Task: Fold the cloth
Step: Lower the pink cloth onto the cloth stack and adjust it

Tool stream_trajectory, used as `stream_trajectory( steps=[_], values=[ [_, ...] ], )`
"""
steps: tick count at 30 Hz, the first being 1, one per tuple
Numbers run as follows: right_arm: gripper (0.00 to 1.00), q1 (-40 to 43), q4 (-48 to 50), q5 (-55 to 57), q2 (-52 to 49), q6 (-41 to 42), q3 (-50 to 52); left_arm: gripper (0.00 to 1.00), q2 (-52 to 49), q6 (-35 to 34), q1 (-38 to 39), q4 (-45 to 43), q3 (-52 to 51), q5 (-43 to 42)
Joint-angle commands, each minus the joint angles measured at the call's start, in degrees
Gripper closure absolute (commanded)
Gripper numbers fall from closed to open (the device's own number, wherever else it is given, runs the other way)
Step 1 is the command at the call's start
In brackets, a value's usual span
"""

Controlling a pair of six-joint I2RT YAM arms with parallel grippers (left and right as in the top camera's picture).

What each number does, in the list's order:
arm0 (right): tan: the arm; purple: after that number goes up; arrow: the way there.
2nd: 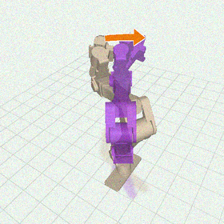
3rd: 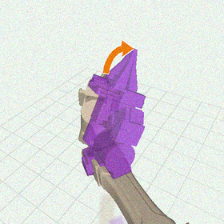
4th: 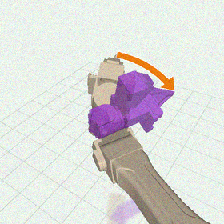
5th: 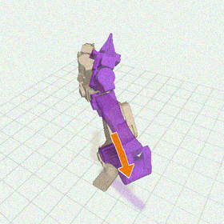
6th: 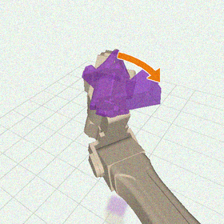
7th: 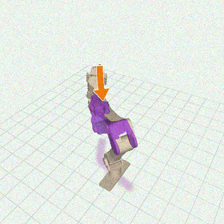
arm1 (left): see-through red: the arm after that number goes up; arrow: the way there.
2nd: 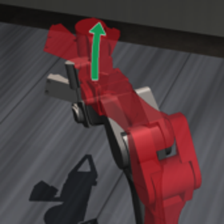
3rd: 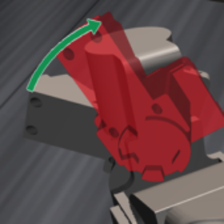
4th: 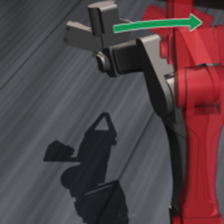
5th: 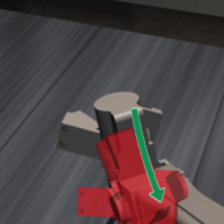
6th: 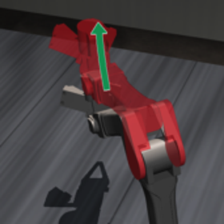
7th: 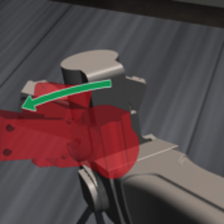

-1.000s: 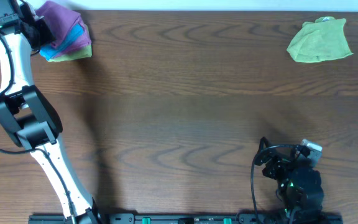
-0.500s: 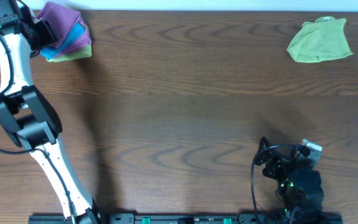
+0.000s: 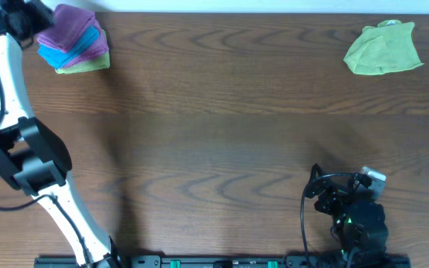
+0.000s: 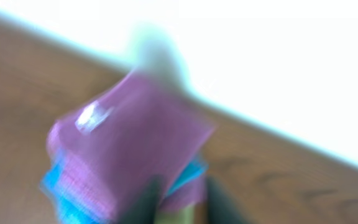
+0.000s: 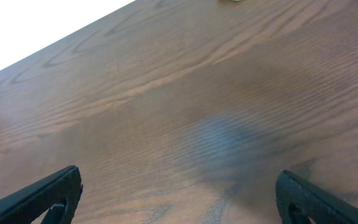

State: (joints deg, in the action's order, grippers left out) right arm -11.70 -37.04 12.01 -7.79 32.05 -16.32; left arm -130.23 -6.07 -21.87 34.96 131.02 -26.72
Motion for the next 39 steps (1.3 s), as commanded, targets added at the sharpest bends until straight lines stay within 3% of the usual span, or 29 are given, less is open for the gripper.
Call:
stream_trajectory(
  steps=[1, 13, 31, 39],
  values=[
    [0.01, 0.07, -0.04, -0.02, 0.35, 0.70, 0.26, 0.94, -1.79, -2.93, -0.35, -3.32, 0.76, -10.64],
    [0.01, 0.07, -0.04, -0.02, 0.35, 0.68, 0.26, 0.94, -12.92, -16.57, -0.24, -20.15, 0.76, -24.41],
    [0.01, 0.07, -0.04, -0.02, 0.35, 0.70, 0.26, 0.94, -22.01, -19.78, -0.24, -20.74, 0.76, -27.78],
    [0.01, 0.07, -0.04, -0.02, 0.35, 0.70, 0.26, 0.94, -20.63, -22.71, -0.20, -23.41, 0.85, -35.82]
  ],
)
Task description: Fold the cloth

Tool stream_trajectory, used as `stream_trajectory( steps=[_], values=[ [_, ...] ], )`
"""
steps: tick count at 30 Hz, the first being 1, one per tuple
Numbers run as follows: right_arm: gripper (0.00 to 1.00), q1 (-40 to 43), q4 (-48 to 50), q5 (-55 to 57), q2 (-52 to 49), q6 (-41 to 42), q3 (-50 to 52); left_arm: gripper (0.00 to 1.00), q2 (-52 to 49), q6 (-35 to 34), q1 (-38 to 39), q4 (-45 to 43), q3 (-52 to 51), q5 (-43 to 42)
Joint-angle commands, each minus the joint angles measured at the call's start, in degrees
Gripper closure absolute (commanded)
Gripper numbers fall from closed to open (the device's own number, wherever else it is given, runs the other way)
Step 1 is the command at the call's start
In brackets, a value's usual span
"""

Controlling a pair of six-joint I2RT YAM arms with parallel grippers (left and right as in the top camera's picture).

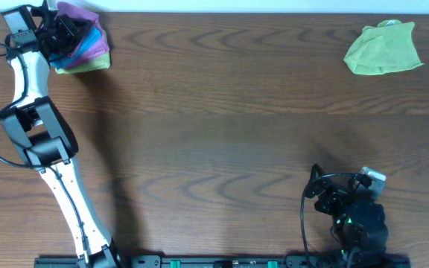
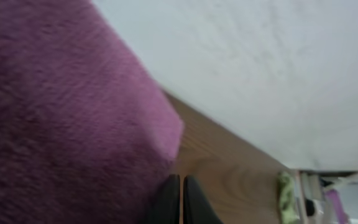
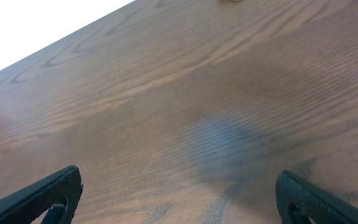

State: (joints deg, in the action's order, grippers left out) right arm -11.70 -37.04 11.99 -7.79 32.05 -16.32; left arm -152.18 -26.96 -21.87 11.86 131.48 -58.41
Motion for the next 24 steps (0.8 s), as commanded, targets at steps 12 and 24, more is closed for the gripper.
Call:
stream_trajectory(
  steps=[12, 24],
  values=[
    [0.01, 0.07, -0.04, 0.02, 0.35, 0.70, 0.26, 0.94, 19.74, 19.17, 0.59, 24.22, 0.37, 15.65],
    [0.01, 0.07, -0.04, 0.00, 0.35, 0.70, 0.26, 0.94, 36.39, 33.09, 2.12, 56.52, -0.33, 29.31]
  ],
)
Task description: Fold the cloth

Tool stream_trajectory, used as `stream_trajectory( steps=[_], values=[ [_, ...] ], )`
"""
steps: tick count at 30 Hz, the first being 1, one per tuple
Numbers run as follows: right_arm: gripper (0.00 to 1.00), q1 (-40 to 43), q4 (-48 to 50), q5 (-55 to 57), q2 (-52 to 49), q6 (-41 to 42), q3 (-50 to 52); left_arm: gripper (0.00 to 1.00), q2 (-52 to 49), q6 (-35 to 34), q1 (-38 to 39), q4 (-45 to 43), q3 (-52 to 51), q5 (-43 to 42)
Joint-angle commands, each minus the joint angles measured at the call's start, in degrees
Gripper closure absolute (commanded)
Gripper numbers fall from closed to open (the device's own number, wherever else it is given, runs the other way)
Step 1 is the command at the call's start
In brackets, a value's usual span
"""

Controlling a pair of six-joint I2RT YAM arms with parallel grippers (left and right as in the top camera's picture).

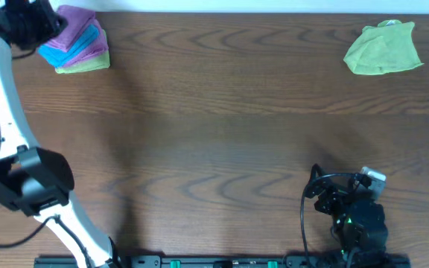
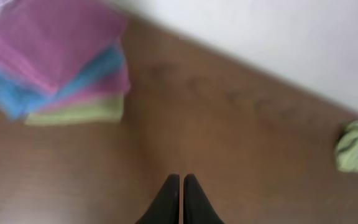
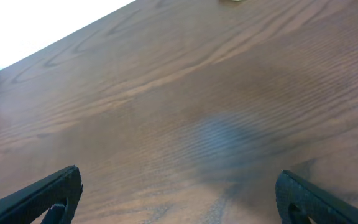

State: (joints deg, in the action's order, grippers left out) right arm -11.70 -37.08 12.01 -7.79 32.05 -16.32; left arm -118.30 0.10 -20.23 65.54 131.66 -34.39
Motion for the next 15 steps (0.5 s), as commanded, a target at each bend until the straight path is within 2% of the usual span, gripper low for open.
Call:
stream_trajectory(
  steps=[1, 4, 8, 15],
  values=[
    [0.01, 0.07, 0.00, -0.02, 0.35, 0.70, 0.26, 0.94, 4.42, 6.21, 0.79, 3.96, -1.18, 5.46],
    [0.01, 0.07, 0.00, -0.02, 0.35, 0.68, 0.26, 0.94, 11.58, 6.29, 1.73, 4.68, -4.68, 6.78],
    [0.01, 0.07, 0.00, -0.02, 0.35, 0.70, 0.26, 0.94, 24.17, 5.81, 5.20, 4.20, -12.04, 13.51],
    [0.01, 0.07, 0.00, -0.02, 0.35, 0.68, 0.26, 0.94, 49.51, 3.54, 14.25, 2.36, -34.42, 20.96]
  ],
)
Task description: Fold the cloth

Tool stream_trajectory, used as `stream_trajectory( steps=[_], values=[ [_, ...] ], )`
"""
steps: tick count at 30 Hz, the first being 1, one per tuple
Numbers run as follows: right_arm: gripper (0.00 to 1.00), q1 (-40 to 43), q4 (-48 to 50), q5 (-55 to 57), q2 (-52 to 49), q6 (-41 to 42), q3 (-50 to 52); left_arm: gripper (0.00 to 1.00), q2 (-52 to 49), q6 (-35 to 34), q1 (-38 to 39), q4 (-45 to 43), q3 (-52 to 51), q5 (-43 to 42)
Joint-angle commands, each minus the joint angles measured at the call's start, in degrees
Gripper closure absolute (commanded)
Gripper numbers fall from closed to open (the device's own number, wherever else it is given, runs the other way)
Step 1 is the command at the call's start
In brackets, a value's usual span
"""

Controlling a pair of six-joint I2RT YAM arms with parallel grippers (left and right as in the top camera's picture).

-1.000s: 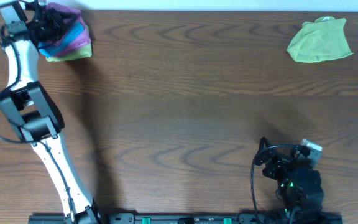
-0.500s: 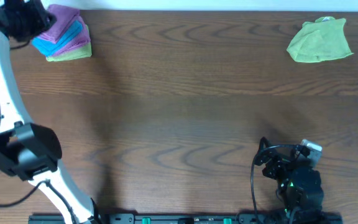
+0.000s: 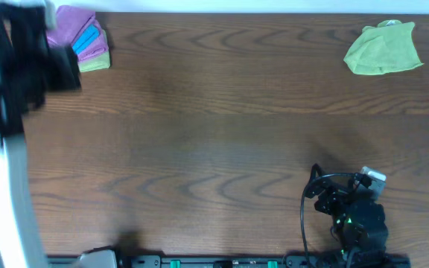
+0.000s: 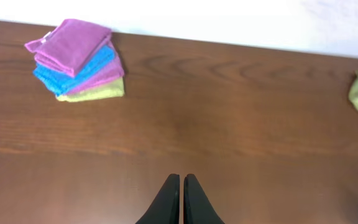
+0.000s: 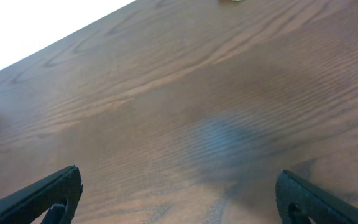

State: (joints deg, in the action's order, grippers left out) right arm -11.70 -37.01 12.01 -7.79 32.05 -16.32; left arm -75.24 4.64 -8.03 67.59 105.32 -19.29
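A crumpled green cloth lies at the table's far right corner; the left wrist view catches it at its right edge. My left gripper is shut with nothing in it, high above the table's left half. In the overhead view the left arm is a large blur at the left edge. My right gripper stands open and empty low over bare wood near the front right, where its arm rests.
A stack of folded cloths, purple on top of blue, pink and yellow-green, sits at the far left corner. The table's far edge meets a white wall.
The left wrist camera has drawn back from the folded stack and now takes in the stack and the green cloth together. The left jaws are still shut. The right arm has not moved.
The left gripper was first close over the folded stack, in a blurred view. Then it was right against the top purple cloth with jaws shut. Then it was off the stack, and now it is high above the table. The stack and green cloth stayed put.
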Motion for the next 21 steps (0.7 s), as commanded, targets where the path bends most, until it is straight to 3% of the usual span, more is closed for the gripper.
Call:
stream_trajectory(
  steps=[1, 7, 9, 14, 16, 17, 21],
  values=[
    [0.01, 0.07, -0.07, -0.02, 0.35, 0.70, 0.26, 0.94, 9.60, -1.84, 2.91, -0.04, -11.67, 6.25],
    [0.01, 0.07, -0.07, -0.02, 0.35, 0.68, 0.26, 0.94, 29.03, -6.38, 5.07, -4.20, -32.96, 6.12],
    [0.01, 0.07, -0.07, -0.02, 0.35, 0.70, 0.26, 0.90, 33.81, -6.38, 5.07, -4.09, -37.05, 6.19],
    [0.01, 0.07, -0.07, -0.02, 0.35, 0.70, 0.26, 0.52, 39.80, -10.91, 5.07, -1.09, -41.44, 4.72],
    [0.01, 0.07, -0.07, -0.02, 0.35, 0.68, 0.26, 0.14, 40.19, -11.54, 5.07, 0.72, -41.51, 4.72],
    [0.01, 0.07, -0.07, -0.02, 0.35, 0.70, 0.26, 0.05, 40.17, -11.56, 5.07, 1.42, -41.51, 4.66],
    [0.01, 0.07, -0.07, -0.02, 0.35, 0.70, 0.26, 0.04, 40.11, -11.54, 5.07, 2.99, -41.53, 4.70]
  ],
)
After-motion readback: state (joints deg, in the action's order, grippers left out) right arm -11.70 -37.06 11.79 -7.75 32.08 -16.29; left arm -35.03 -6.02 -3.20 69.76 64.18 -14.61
